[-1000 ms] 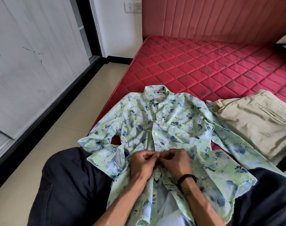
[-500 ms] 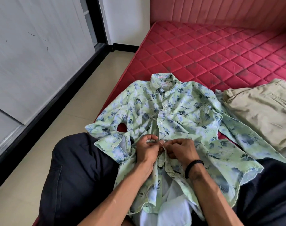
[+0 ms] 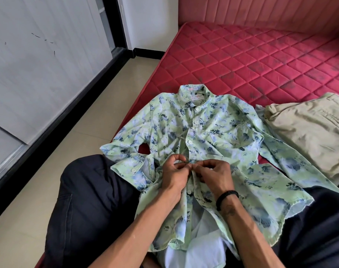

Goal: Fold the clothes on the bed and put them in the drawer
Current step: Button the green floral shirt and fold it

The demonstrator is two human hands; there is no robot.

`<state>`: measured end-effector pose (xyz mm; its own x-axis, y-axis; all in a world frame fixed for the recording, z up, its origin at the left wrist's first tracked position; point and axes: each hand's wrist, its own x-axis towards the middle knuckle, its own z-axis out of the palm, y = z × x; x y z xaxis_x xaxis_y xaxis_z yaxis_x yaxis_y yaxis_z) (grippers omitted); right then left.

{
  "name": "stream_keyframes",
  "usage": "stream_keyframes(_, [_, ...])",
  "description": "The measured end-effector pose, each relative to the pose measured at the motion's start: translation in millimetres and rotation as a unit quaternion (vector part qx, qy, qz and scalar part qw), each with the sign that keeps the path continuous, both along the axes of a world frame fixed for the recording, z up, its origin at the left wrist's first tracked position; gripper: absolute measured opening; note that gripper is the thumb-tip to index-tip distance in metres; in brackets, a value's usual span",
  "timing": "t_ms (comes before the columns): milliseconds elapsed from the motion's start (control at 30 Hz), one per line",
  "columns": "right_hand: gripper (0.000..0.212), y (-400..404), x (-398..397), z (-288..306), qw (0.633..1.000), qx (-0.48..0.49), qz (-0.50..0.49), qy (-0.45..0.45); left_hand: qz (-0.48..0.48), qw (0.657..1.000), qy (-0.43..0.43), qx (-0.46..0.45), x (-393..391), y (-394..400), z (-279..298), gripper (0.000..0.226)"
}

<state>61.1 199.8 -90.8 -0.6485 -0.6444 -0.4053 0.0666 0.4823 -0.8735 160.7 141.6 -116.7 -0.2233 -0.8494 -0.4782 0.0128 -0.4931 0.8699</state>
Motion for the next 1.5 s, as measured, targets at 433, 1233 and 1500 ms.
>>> stream_keyframes(433, [0.002,0.6,-30.6,1.7,0.924,0.031,-0.025,-0.380,-0.161,0.980,0.010,-0.118,10.0,-13.7,-5.9,0.024])
stream_keyframes(1233, [0.018,45.7,24.8,31.8,0.865,0.252,0.277,0.334,-0.192,0.911,-0.220,-0.291,11.5,-12.4,-3.2,0.010])
stream_keyframes(1500, [0.017,52.2,-5.9,26.8,0.900,0.245,0.293,0.209,-0.396,0.757,-0.396,-0.336,43.7,35.5,45.1,0.010])
